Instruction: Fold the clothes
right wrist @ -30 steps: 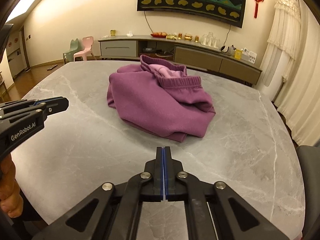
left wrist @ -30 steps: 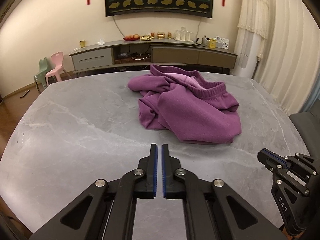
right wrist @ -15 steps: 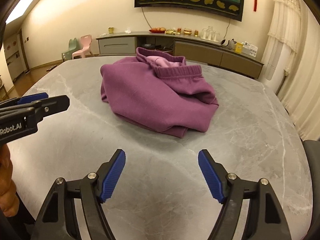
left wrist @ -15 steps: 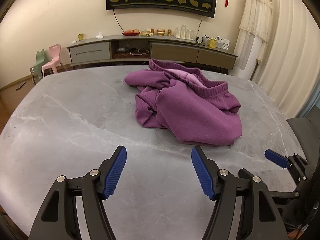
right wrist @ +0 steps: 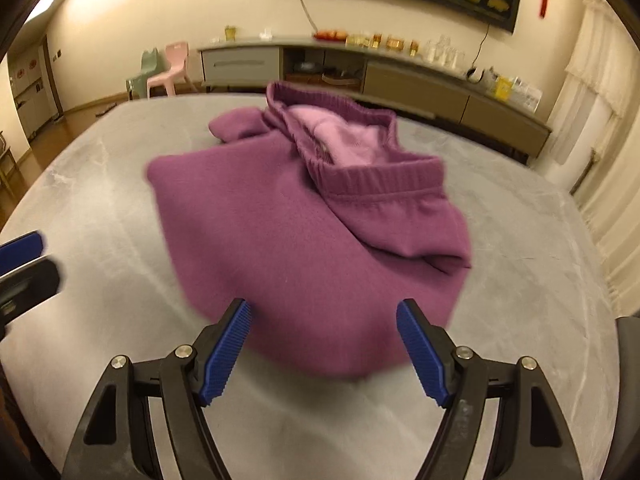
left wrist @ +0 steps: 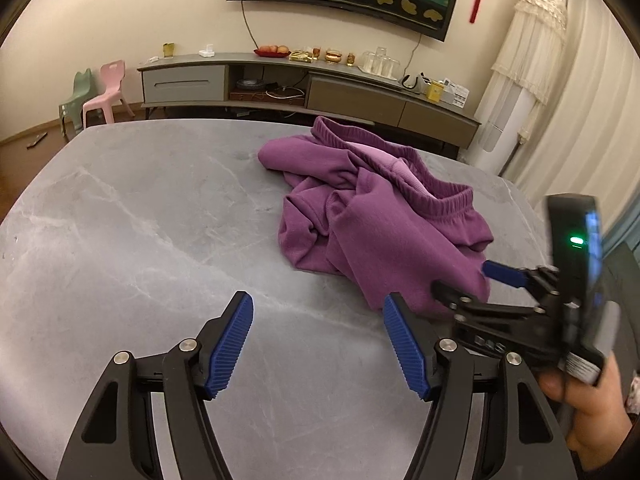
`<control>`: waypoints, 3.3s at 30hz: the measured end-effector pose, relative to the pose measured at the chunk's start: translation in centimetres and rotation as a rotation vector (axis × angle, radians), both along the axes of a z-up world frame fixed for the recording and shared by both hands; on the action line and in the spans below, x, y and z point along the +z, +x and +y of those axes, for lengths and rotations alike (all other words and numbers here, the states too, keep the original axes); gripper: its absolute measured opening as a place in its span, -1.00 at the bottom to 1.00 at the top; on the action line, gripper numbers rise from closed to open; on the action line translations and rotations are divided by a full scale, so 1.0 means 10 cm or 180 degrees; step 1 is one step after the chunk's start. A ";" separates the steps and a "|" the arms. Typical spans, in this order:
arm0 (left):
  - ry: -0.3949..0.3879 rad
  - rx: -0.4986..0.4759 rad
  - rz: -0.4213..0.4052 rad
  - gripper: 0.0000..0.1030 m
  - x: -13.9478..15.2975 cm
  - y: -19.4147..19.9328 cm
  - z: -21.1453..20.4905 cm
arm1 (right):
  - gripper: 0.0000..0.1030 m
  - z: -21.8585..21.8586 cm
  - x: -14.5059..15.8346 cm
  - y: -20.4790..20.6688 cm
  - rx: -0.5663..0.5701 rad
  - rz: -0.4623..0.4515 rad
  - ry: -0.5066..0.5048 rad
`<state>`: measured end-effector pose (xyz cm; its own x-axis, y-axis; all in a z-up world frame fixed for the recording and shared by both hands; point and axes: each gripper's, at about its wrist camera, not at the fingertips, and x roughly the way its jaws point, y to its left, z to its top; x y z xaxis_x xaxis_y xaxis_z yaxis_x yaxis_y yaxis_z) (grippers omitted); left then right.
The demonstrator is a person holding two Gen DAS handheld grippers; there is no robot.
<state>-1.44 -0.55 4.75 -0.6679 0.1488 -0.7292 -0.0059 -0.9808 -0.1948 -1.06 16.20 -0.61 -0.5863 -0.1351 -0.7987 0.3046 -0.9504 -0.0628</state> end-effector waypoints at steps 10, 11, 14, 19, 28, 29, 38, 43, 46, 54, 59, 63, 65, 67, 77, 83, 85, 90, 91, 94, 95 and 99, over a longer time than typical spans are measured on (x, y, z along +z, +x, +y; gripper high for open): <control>0.0029 0.0010 -0.0101 0.33 -0.09 -0.14 0.04 | 0.50 0.07 -0.10 -0.12 -0.0019 -0.0139 0.0005; 0.0014 0.0009 -0.0111 0.33 -0.10 -0.14 0.06 | 0.50 0.07 -0.10 -0.10 -0.0015 -0.0130 0.0007; -0.0032 0.0008 -0.0137 0.33 -0.15 -0.16 0.10 | 0.50 0.09 -0.09 -0.05 0.0000 -0.0108 0.0014; -0.0144 0.0009 -0.0085 0.06 -0.17 -0.18 0.15 | -0.71 0.07 -0.12 0.04 0.0057 -0.0064 0.0248; 0.0161 0.0009 -0.0167 0.12 -0.21 -0.22 0.01 | -0.90 0.13 0.80 0.93 0.0446 0.0249 -0.0476; 0.0237 0.0000 -0.0195 0.15 -0.22 -0.23 -0.02 | -0.90 0.14 0.83 1.07 0.0537 0.0225 -0.0577; 0.0360 -0.0350 -0.0155 0.34 -0.23 -0.20 0.18 | 0.11 0.59 0.34 0.92 0.0359 -0.0339 -0.0707; -0.0085 -0.0416 -0.0203 -0.26 -0.46 -0.33 0.45 | 0.39 0.55 0.48 0.39 0.0115 -0.0082 -0.0731; -0.0173 -0.0106 -0.0470 -0.89 -0.66 -0.45 0.18 | -0.80 0.42 0.13 -0.11 0.0227 -0.0416 -0.0454; 0.0499 0.0377 -0.0339 -0.22 -0.24 -0.35 -0.62 | -0.78 0.83 0.78 -0.03 0.0074 0.0056 -0.0693; 0.0584 0.0183 0.0049 0.38 0.28 -0.17 -0.37 | -0.78 0.71 0.56 0.18 0.0194 0.0016 -0.0653; 0.0899 -0.0302 -0.0182 0.44 0.40 -0.47 0.09 | -0.78 0.63 0.45 0.30 0.0293 -0.0001 -0.0707; 0.0854 -0.0555 -0.0354 0.44 0.39 -0.70 0.43 | -0.77 0.61 0.47 0.37 0.0343 0.0030 -0.0720; 0.0755 -0.0721 -0.0465 0.44 0.36 -0.80 0.70 | -0.77 0.62 0.49 0.42 0.0361 0.0040 -0.0741; 0.0595 -0.1177 -0.1127 0.44 -0.01 -1.22 1.46 | -0.77 0.64 0.54 0.50 0.0476 0.0061 -0.0850; 0.0568 -0.1223 -0.1206 -0.80 -0.19 -1.24 1.56 | -0.77 0.60 0.54 0.52 0.0543 0.0033 -0.0874; 0.0473 -0.1223 -0.1107 -0.82 -0.12 -1.23 1.59 | -0.75 0.58 0.54 0.54 0.0543 0.0096 -0.0821; 0.0597 -0.0984 -0.0750 -0.85 0.35 -1.30 1.30 | -0.12 0.68 0.68 0.59 0.0498 0.0258 -0.0977; 0.0665 -0.0897 -0.0634 -0.85 0.55 -1.32 1.15 | 0.24 0.75 0.70 0.61 0.0437 0.0290 -0.1060; 0.0866 -0.0738 -0.0284 -0.86 1.09 -1.31 0.77 | 0.54 0.92 0.71 0.62 0.0247 0.0343 -0.1275; 0.0917 -0.0722 -0.0134 -0.86 1.30 -1.25 0.66 | 0.56 0.94 0.69 0.60 0.0209 0.0313 -0.1298; 0.0935 -0.0722 0.0134 -0.86 1.79 -1.09 0.42 | 0.58 0.80 0.34 0.41 0.0226 -0.0044 -0.1256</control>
